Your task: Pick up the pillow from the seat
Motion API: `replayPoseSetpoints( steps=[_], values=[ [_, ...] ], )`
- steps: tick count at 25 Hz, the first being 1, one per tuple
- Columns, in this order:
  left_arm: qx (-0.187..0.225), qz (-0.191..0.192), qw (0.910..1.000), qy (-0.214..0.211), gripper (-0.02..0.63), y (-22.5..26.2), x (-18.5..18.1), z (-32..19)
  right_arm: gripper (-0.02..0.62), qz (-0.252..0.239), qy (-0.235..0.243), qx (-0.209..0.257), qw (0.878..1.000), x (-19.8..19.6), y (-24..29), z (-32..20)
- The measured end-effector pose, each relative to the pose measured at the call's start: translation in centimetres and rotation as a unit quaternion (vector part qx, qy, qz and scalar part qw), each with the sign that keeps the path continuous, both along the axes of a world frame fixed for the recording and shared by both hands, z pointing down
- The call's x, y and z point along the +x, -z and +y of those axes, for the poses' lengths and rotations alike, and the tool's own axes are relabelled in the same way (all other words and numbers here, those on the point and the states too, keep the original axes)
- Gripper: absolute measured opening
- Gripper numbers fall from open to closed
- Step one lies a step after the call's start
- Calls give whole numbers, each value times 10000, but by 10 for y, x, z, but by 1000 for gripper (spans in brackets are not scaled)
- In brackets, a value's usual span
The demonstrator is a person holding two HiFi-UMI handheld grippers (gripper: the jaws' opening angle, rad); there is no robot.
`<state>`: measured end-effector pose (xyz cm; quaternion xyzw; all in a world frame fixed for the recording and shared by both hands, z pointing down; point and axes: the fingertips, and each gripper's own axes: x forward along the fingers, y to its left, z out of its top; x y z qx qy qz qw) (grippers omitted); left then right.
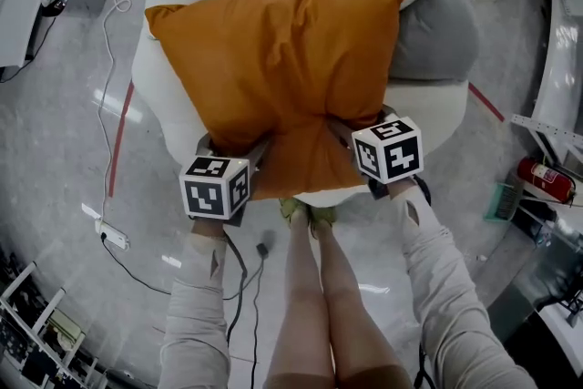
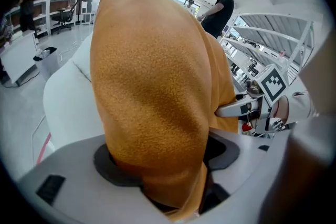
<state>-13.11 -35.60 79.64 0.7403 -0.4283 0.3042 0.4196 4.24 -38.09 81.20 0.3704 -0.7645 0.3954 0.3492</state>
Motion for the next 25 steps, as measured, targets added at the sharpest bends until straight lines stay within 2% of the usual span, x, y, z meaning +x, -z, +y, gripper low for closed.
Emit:
replayPoseSetpoints(
  steps=[12,18,25],
  values=[
    [308,70,9995,59,331,107,25,50,277,104,51,334,9994,25,112,47],
    [463,83,9989,81,331,167,22,80,278,119,67,451,9989,22,173,77],
    [562,81,9979,305,331,225,19,109,278,126,282,583,9978,18,231,97]
  ],
)
